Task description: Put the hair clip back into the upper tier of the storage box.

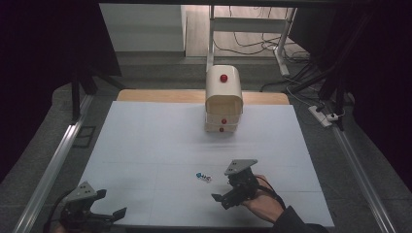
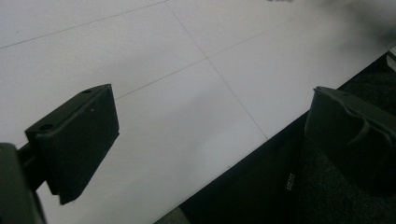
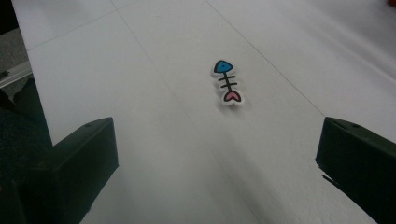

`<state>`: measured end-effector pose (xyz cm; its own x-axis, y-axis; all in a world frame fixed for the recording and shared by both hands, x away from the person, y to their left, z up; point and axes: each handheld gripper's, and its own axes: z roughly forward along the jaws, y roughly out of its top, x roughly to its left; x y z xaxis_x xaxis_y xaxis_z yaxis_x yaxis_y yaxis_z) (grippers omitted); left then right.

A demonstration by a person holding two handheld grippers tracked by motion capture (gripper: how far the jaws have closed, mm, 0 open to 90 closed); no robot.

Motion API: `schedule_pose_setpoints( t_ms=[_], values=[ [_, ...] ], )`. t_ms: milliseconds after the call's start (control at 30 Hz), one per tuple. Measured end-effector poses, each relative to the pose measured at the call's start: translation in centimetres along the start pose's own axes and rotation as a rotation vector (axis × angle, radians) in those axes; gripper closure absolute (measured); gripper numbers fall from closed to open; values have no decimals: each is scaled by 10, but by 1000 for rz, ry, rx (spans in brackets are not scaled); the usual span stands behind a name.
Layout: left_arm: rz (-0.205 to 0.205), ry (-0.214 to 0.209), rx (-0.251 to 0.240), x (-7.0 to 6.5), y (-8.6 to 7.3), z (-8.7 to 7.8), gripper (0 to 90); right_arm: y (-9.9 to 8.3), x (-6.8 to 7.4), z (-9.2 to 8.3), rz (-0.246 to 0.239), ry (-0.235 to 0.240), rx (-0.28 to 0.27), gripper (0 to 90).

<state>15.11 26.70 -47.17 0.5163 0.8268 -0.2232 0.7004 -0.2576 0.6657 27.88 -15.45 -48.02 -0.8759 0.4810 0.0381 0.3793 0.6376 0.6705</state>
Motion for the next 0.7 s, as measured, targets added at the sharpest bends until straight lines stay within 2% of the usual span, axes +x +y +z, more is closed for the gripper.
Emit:
schedule_pose_setpoints(
  t_ms=[167, 367, 600, 700],
  values=[
    [-2, -1, 0, 0, 0, 0, 29, 5, -2, 10, -8, 8, 25, 0],
    [-1, -1, 1, 0, 0, 0, 29, 11, -2, 26, -29, -12, 65, 0],
    [2, -2, 6, 0, 0, 0, 29, 16, -7, 43, -41, -1, 108, 0],
    [2, -3, 6, 0, 0, 1, 28, 17, -8, 54, -74, -2, 132, 0]
  ],
)
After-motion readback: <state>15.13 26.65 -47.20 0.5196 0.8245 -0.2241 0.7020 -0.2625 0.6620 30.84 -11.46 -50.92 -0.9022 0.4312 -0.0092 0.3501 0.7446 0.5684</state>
